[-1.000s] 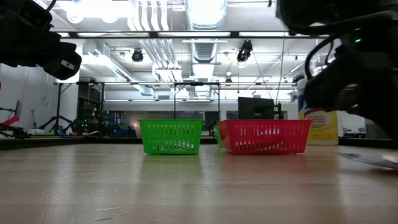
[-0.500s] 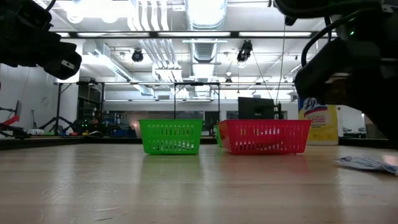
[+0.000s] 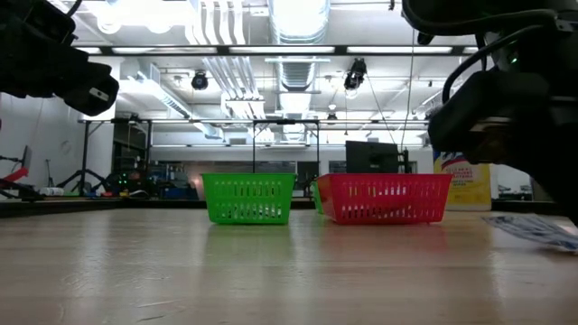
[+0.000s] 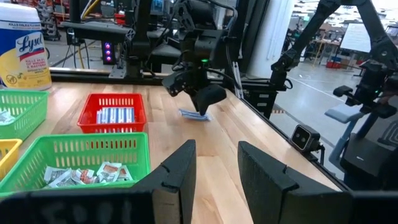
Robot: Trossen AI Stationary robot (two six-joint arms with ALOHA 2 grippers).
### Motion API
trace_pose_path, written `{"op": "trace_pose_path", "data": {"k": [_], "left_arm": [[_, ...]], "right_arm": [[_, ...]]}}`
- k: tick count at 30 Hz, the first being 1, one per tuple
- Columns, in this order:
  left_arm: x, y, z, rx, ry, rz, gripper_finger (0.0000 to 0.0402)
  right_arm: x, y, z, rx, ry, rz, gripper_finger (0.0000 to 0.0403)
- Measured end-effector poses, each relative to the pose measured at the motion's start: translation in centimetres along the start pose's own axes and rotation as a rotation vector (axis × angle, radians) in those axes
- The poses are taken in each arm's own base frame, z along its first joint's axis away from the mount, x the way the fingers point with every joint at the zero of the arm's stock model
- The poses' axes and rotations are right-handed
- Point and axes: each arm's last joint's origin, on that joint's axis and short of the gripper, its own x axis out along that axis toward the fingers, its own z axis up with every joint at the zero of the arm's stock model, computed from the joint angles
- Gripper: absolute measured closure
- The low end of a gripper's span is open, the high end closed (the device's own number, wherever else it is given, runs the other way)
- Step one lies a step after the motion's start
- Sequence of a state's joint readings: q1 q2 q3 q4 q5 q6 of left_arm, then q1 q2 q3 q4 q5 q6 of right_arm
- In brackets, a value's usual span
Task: Pick & Place First Aid Supplies
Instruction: Put the blue bandage pack into the red bin
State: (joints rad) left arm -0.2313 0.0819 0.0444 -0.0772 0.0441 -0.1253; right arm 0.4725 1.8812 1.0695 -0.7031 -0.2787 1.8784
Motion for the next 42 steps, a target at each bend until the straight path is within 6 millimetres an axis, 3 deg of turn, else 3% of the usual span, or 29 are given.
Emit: {"op": "trace_pose_path", "data": {"k": [12,21,32,42], "left_arm": [[0.0,0.0,0.0,-0.001,0.0,0.0,0.0287],[0.0,0.0,0.0,-0.001,0.0,0.0,0.0287],[0.0,0.0,0.0,0.0,0.003,0.001,0.0287],[0.0,0.0,0.0,-0.009,0.002,0.001,0.0287]], "right_arm": [[-0.5,-0.3,-0.2,-0.069,-0.004,-0.012,0.0389],[-3.3,-1.5,-0.5,-0.14,-0.052,0.024,0.0394],[-9.0,-2.2,0.0,-0.372,-0.488,0.299,0.0394],[-13.1,-2.8,4.1,-0.732,-0.771,0.201,0.0394]]}}
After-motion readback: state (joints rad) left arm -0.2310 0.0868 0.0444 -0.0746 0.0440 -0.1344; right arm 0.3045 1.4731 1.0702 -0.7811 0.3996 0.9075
